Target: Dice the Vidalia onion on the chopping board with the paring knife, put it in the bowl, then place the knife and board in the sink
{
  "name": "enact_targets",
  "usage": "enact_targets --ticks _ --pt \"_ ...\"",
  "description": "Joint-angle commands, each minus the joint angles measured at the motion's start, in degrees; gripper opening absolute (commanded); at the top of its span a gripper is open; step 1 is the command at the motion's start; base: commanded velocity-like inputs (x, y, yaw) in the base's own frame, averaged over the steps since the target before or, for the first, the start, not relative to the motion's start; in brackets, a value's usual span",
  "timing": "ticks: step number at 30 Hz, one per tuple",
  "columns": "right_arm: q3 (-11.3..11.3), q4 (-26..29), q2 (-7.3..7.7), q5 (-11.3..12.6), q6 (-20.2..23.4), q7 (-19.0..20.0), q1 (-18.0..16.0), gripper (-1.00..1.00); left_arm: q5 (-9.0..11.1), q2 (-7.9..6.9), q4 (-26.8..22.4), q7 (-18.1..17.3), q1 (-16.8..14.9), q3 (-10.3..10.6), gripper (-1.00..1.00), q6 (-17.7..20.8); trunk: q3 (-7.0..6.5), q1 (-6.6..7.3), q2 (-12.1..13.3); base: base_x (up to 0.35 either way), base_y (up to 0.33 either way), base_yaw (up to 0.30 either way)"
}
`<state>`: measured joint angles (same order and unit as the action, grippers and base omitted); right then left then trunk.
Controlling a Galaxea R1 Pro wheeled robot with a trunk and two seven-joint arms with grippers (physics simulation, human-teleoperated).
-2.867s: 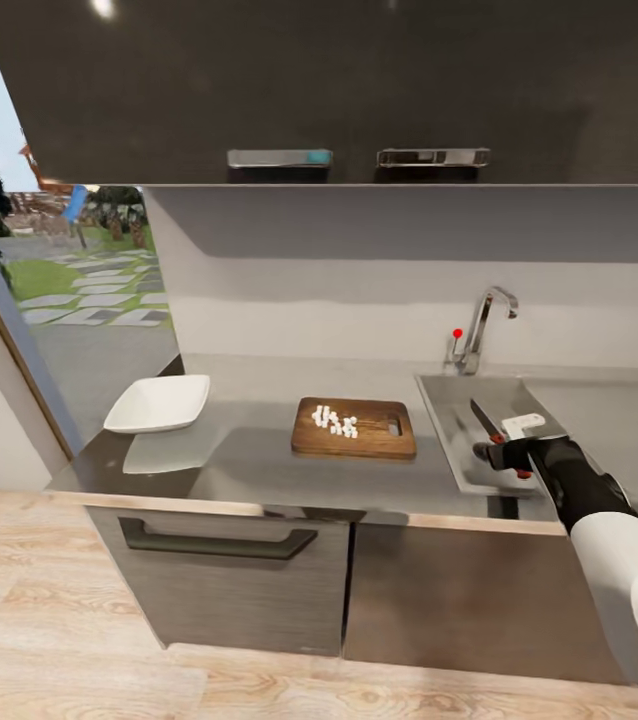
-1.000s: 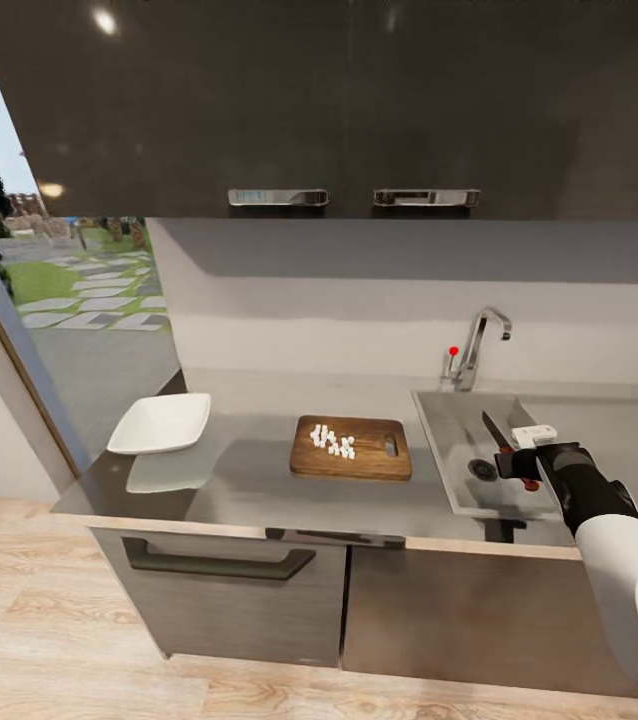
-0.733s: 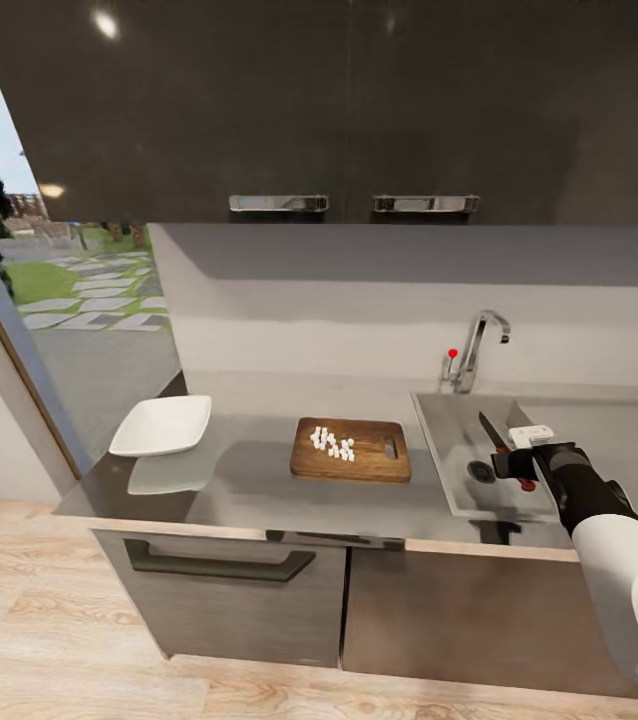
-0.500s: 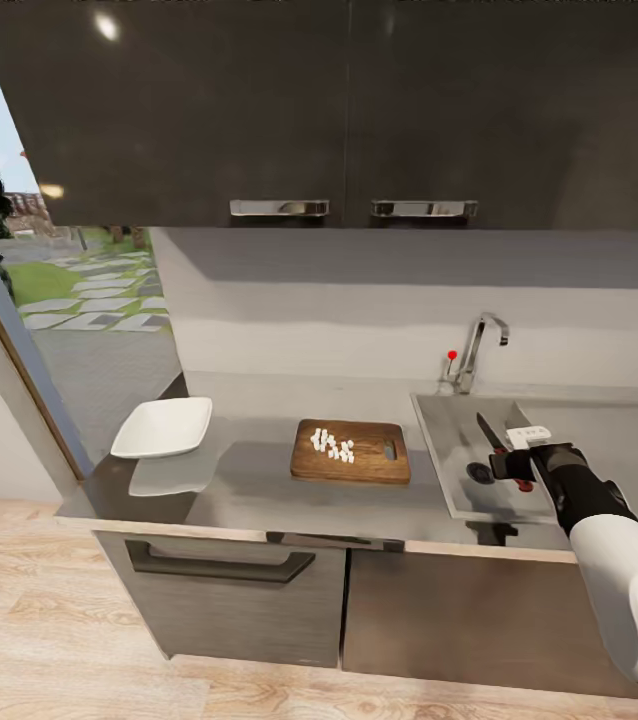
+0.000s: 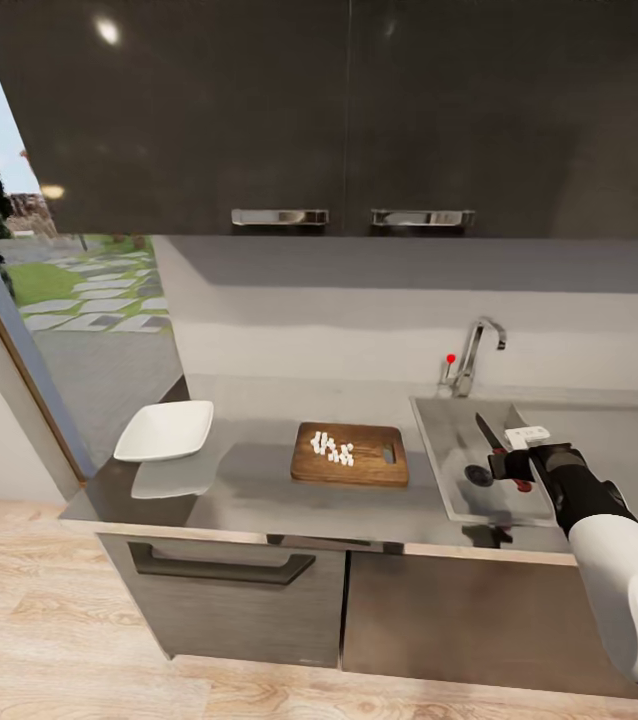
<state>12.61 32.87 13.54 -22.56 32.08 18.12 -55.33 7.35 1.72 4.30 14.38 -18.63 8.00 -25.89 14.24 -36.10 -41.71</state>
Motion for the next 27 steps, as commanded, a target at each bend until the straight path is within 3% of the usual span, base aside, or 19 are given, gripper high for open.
enact_targets --ticks 1,13,16,17,21,25,27 --pt "0.3 0.1 0.01 -0.6 0.2 0.5 0.0 -1.00 0.6 0.06 0.3 0.0 -0.1 0.5 1.00 -0.4 -0.10 0.21 0.3 0.000 0.000 0.000" --pt "0.5 0.2 0.70 -0.6 0.2 0.5 0.0 -1.00 0.6 0.05 0.2 0.0 -0.1 0.5 1.00 -0.4 -2.26 2.85 5.2 0.000 0.000 0.000" --pt "0.5 -0.3 0.67 -0.6 0.2 0.3 0.0 -1.00 0.6 0.04 0.3 0.1 -0.1 0.5 1.00 -0.4 -2.26 2.85 5.2 0.000 0.000 0.000" --pt "0.5 -1.5 0.61 -0.7 0.2 -0.9 0.0 -1.00 0.6 0.01 0.3 0.0 -0.1 0.5 1.00 -0.4 -2.26 2.85 5.2 0.000 0.000 0.000" --pt "0.7 -3.9 0.54 -0.5 0.9 -13.1 -0.2 -1.00 0.6 -0.02 0.3 0.0 -0.1 0.5 1.00 -0.4 -2.26 2.85 5.2 0.000 0.000 0.000" --pt "0.6 -3.2 0.47 -0.5 8.3 -15.6 -1.2 -1.00 0.6 -0.27 0.3 -0.1 -0.1 0.5 1.00 -0.4 -2.26 2.85 5.2 0.000 0.000 0.000" --pt "0.6 -2.1 0.44 -0.5 9.6 -15.7 -1.7 -1.00 0.6 -0.30 0.3 -0.1 -0.1 0.5 1.00 -0.4 -2.26 2.85 5.2 0.000 0.000 0.000"
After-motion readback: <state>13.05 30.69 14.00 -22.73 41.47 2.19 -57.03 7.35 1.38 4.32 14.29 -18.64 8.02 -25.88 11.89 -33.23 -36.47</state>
